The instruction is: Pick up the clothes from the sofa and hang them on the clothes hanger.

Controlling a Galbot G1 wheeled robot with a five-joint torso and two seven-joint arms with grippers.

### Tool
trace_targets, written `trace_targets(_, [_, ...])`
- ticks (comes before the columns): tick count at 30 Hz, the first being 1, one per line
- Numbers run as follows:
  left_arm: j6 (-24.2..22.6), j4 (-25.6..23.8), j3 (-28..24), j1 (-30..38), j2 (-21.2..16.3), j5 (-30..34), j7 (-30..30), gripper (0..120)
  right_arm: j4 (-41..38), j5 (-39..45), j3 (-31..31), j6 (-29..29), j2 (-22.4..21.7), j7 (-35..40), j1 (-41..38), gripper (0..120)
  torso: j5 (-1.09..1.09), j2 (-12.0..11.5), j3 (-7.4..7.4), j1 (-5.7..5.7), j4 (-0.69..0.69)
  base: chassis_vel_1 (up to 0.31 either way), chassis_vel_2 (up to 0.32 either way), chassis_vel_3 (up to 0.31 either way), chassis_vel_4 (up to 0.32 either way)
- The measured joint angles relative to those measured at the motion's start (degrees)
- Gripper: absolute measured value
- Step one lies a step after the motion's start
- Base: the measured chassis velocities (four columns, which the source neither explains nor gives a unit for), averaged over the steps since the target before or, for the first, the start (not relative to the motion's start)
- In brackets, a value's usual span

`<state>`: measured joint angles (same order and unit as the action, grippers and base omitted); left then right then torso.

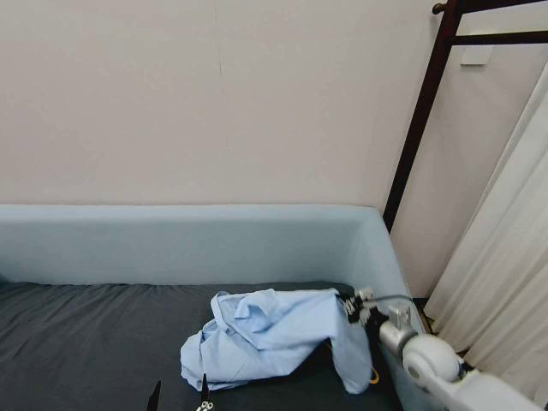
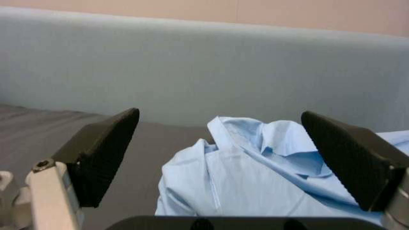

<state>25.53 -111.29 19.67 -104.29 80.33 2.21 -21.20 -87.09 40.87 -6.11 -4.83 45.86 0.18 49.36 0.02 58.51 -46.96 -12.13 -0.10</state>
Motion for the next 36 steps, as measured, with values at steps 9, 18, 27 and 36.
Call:
trace_targets(9, [-0.07,1.24,-1.00,1.04,-0.51,0.00,0.03,100,4.30,-1.86,4.08,0.52,2.00,0.21,0.15,5,-0.04,0.00,-0.01,-0.01,0.06,0.000,0.000,0.000,0.000])
trace_targets(18, [-0.07,2.07,-1.21,1.93,-1.73,0.36,-0.02,100,-5.43,-6.98,8.95,-0.70,-0.68,0.45,6.70,40,-0.04,0.00,0.00,0.00,0.03,0.000,0.000,0.000,0.000])
trace_targets(27, [0.18,1.68,-0.22,0.56,-2.54,0.49,0.05,100,-16.50,5.45,5.50,-6.01,-0.45,2.45,6.29,90,-0.04,0.01,0.00,0.00,0.03,0.000,0.000,0.000,0.000])
trace_targets(36, [2.41,1.92,2.00,-2.80,-2.87,2.67,0.57,100,-4.79,5.82,-12.93,-6.67,12.40,3.67,-11.04,100,-0.05,0.00,-0.01,0.00,0.05,0.000,0.000,0.000,0.000])
